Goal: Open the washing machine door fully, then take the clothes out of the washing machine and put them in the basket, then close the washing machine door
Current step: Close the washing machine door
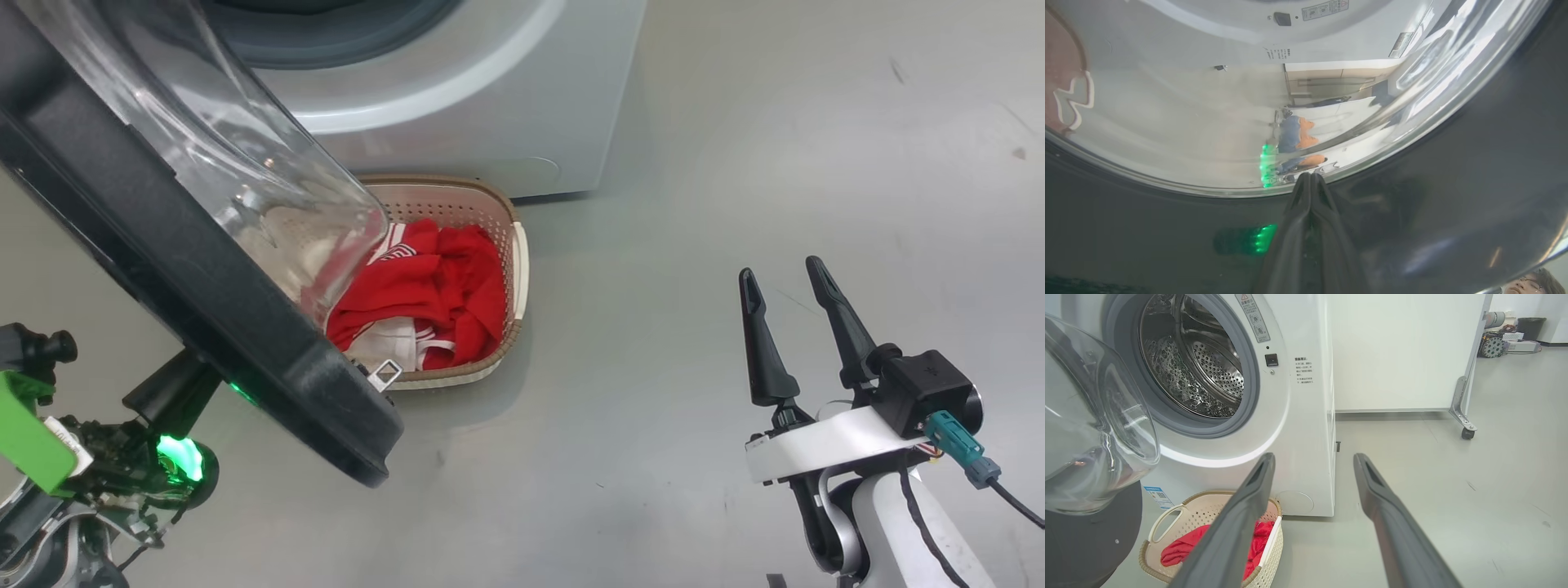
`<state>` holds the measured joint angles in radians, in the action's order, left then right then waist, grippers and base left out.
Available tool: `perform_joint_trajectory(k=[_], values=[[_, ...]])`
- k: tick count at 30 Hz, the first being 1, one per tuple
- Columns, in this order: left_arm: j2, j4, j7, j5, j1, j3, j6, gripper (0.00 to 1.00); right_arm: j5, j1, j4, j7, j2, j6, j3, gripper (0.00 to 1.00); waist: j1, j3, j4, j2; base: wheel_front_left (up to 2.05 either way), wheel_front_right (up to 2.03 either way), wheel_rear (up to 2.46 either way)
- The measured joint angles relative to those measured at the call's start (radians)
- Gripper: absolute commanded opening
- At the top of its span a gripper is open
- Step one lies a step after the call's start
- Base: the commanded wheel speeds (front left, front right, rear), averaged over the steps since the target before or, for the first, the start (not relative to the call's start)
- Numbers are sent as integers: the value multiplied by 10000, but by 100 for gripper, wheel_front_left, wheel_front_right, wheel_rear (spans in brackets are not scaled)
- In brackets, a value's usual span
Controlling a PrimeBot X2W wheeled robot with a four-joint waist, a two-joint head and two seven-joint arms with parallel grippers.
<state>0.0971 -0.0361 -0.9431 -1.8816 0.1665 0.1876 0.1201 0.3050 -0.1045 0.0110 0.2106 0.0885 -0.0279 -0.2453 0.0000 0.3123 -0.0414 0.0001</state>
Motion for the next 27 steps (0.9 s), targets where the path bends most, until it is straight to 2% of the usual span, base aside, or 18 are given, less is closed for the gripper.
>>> perform_joint_trajectory(k=[12, 27], values=[[-27, 107, 560, 368, 793, 155, 0, 0, 117, -109, 102, 159, -136, 0, -31, 100, 0, 331, -1347, 0, 0, 0, 0], [-161, 571, 1588, 1062, 3259, 88, -211, 0, 209, -727, 100, 334, -265, 4, -4, 100, 0, 1698, -2145, 0, 0, 0, 0]])
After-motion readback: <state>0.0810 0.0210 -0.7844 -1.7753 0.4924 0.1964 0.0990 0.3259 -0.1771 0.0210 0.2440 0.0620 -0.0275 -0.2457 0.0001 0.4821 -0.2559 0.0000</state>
